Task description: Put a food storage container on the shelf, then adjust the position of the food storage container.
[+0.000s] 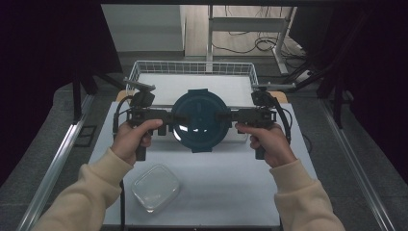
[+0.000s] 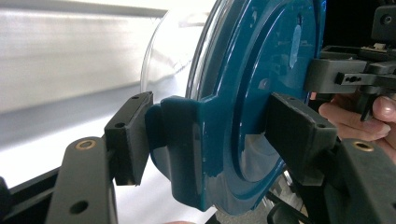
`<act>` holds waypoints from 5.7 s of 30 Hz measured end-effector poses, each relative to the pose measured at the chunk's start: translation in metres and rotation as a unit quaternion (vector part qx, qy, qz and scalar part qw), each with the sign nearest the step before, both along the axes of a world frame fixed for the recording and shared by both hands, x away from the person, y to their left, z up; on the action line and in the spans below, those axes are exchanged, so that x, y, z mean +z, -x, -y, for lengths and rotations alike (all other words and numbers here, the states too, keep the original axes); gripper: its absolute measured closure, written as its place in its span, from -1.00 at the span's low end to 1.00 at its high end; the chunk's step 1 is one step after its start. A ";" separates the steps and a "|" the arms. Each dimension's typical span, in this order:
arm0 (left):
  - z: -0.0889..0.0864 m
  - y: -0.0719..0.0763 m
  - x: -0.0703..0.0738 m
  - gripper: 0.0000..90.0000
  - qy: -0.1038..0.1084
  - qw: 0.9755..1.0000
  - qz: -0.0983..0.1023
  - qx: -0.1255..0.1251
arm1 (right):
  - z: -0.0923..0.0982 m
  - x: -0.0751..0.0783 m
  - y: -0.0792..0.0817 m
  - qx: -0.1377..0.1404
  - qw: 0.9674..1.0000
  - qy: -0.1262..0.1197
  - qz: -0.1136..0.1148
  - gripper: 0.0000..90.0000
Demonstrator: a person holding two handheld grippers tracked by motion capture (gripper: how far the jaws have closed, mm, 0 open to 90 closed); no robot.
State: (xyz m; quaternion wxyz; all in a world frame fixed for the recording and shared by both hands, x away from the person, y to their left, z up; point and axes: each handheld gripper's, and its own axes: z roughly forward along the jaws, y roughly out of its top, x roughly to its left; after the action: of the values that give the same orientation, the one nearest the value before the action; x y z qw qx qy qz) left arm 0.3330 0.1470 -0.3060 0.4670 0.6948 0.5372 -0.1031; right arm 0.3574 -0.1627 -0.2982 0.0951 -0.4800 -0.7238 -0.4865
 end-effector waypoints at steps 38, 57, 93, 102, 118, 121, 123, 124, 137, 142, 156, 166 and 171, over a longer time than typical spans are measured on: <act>-0.022 -0.083 0.033 -0.24 -0.004 1.000 -0.005 -0.005 | -0.021 0.031 -0.083 0.005 1.000 -0.003 -0.002 -0.08; -0.032 -0.124 0.020 -0.24 0.002 1.000 -0.027 -0.006 | -0.031 0.022 -0.123 -0.001 1.000 0.002 -0.030 -0.08; -0.030 -0.166 -0.015 -0.28 0.064 0.994 -0.067 0.055 | -0.019 -0.021 -0.162 -0.056 0.990 -0.070 -0.111 -0.14; -0.022 -0.147 -0.003 -0.48 -0.013 0.997 0.019 0.069 | -0.031 -0.011 -0.146 -0.066 0.997 -0.010 -0.041 -0.66; -0.040 -0.025 -0.001 -0.60 -0.103 0.980 0.164 0.052 | -0.012 0.009 -0.046 -0.030 0.980 0.125 0.152 -0.65; -0.045 0.002 -0.008 -0.60 -0.107 0.978 0.175 0.046 | -0.006 0.004 -0.024 -0.023 0.979 0.124 0.159 -0.65; -0.049 0.018 -0.013 -0.59 -0.108 0.976 0.186 0.037 | 0.000 0.000 -0.008 -0.020 0.979 0.116 0.165 -0.65; -0.050 0.025 -0.015 -0.58 -0.110 0.975 0.191 0.033 | 0.004 -0.002 0.003 -0.013 0.980 0.106 0.167 -0.65; -0.056 0.078 -0.069 -0.52 -0.131 0.970 0.203 0.028 | 0.034 -0.060 0.066 0.006 0.978 0.108 0.177 -0.61; -0.053 0.098 -0.085 -0.52 -0.164 0.966 0.197 0.016 | 0.040 -0.080 0.086 0.012 0.980 0.111 0.167 -0.60; -0.061 0.112 -0.127 -0.50 -0.154 0.976 0.155 0.017 | 0.057 -0.132 0.100 0.007 0.980 0.135 0.143 -0.53; -0.053 0.108 -0.138 -0.50 -0.166 0.975 0.149 0.006 | 0.058 -0.143 0.100 0.015 0.979 0.144 0.142 -0.51; -0.058 0.112 -0.136 -0.50 -0.166 0.974 0.153 0.014 | 0.058 -0.145 0.100 0.014 0.980 0.143 0.139 -0.51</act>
State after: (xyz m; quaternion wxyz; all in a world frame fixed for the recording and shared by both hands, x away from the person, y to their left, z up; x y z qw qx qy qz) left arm 0.2214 0.2046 -0.4419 0.4230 0.7627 0.4786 0.1016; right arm 0.2572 -0.2211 -0.4430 -0.0699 -0.4063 -0.7987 -0.4383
